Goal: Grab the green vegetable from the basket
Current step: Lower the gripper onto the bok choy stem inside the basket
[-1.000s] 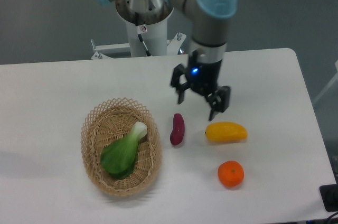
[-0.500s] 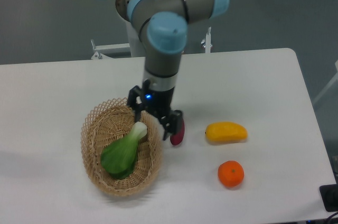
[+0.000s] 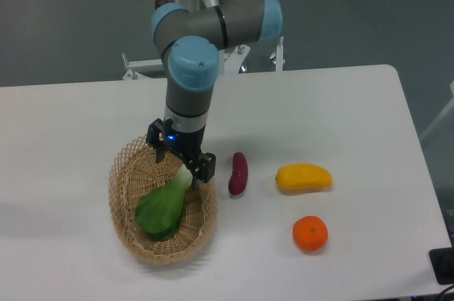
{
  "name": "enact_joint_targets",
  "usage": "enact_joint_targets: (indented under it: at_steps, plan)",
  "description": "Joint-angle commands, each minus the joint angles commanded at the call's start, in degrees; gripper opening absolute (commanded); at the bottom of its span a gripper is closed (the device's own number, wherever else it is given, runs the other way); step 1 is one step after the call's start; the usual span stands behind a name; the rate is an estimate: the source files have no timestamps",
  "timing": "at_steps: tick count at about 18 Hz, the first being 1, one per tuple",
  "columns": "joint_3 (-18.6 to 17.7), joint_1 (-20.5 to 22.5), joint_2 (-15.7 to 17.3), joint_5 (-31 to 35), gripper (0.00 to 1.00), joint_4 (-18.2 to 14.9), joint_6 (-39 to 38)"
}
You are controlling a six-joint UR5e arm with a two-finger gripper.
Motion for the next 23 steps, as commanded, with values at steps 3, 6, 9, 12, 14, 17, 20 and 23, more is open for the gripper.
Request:
enact_joint_targets:
  at_steps: [3,6,9,12,14,17,20,23]
  plan:
    - [-0.5,-0.4,-0.9,0.7,1.0,-0.1,-0.1]
    - [-0.9,-0.5,-1.8,1.1,1.0,-0.1,0.2]
    - [-1.3,-1.2,-2.8,3.8,1.0,0.0,0.5]
    - [-1.1,-2.3,-4.5,5.5,1.0,0.3,0.6]
    - [-1.1,-2.4,-5.0,5.5,1.0,0.3,0.5]
    - [-1.3,-2.4,-5.9,5.8,1.0,2.4,0.4]
    - [-1.2,-2.5,-6.7,6.3,1.0,3.1,0.4]
    - [-1.3,-3.4,-7.4,7.8,1.0,3.2,0.1]
